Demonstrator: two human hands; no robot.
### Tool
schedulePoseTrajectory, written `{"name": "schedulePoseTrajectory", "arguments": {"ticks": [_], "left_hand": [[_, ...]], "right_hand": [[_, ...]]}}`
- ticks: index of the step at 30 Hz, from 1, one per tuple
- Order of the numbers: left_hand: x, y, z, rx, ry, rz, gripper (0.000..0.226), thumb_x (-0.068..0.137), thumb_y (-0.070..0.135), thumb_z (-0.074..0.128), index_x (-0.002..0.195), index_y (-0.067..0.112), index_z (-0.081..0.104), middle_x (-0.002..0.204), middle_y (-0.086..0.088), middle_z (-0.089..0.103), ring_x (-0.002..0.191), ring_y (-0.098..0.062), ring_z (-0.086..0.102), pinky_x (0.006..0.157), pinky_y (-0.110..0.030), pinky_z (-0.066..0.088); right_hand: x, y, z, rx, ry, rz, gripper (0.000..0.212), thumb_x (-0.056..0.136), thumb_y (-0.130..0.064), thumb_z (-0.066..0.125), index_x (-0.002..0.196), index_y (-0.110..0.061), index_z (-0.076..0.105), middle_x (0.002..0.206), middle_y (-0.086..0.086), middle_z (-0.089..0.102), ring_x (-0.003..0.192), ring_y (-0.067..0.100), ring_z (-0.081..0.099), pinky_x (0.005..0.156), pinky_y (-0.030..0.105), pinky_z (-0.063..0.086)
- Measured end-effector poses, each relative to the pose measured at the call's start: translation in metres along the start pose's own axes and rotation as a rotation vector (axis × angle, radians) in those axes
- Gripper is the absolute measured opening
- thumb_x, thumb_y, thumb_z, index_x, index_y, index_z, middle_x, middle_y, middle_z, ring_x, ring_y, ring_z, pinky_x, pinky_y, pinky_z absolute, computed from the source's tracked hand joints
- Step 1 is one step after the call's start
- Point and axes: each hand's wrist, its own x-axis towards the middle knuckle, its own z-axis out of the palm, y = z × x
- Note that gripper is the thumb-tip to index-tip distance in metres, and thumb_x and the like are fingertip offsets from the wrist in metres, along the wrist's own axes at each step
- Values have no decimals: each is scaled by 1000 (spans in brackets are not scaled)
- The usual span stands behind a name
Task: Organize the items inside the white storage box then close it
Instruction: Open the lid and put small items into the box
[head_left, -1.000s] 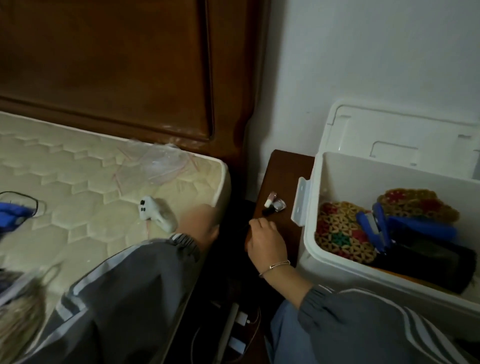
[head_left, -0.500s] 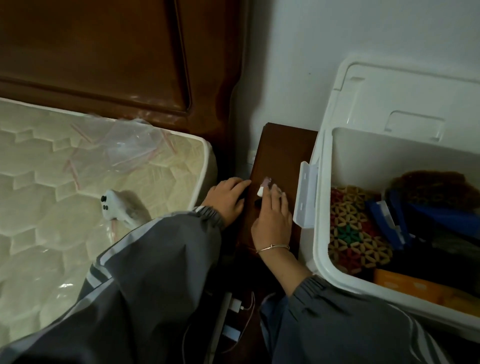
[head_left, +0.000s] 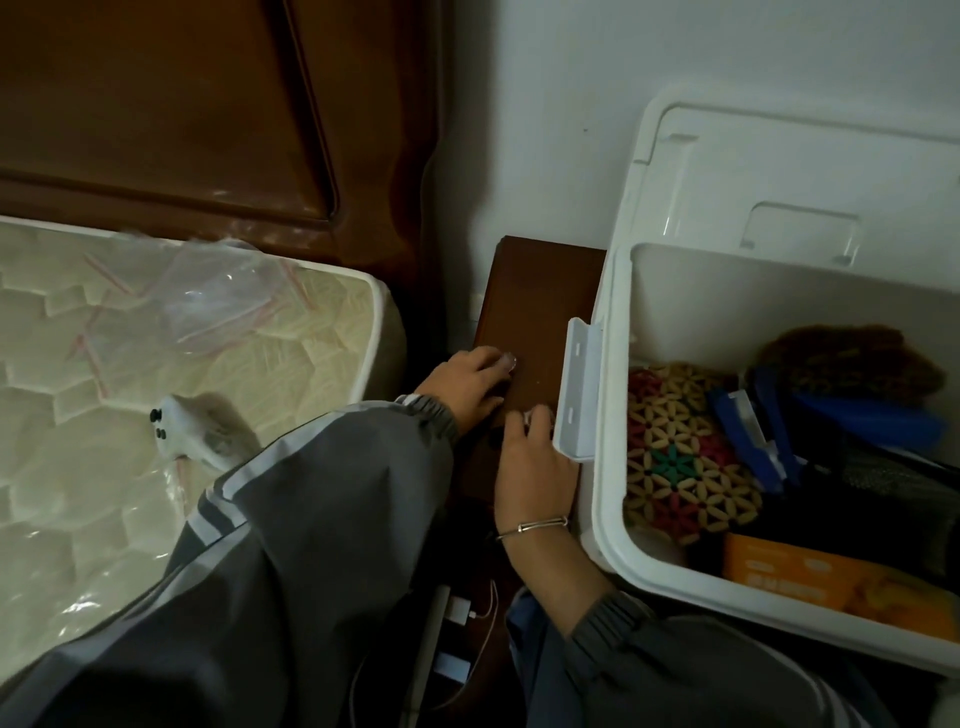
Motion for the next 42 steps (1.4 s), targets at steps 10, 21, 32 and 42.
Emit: {"name": "schedulePoseTrajectory", "arguments": {"ticks": [10,21,32,42], "left_hand": [[-52,7,-40,-702,294,-399,12,89,12,59,101,12,55,96,-4,64,90,-18,61,75,-19,41],[-148,40,-154,-1466,222,-337,23,91,-4,48,93,11,66,75,4,73,64,-6,60,53,-14,45],[-148,136,-196,-1334,-19,-204,22,94,1,42,99,2,63,87,-8,64,58,-6,57,50,-17,46],[-67,195,-160,-1117,-140,-125,32,92,34,54,85,6,68,61,2,62,59,-12,53,54,-20,43]], "right_hand": [[-21,0,-13,26,81,-144,21,81,-15,66,101,-15,62,97,13,58,84,35,60,71,40,51],[-79,-17,-108,950,-70,-334,15,91,-29,56,101,-19,60,88,-9,63,84,8,61,64,11,41],[-97,74,-243,1454,-219,-118,17,85,-21,66,99,-12,68,91,5,74,80,13,70,62,21,54],[-44,146,-273,1174,-130,-85,26,77,-25,75,96,-9,69,89,4,74,79,11,71,61,18,54]]}}
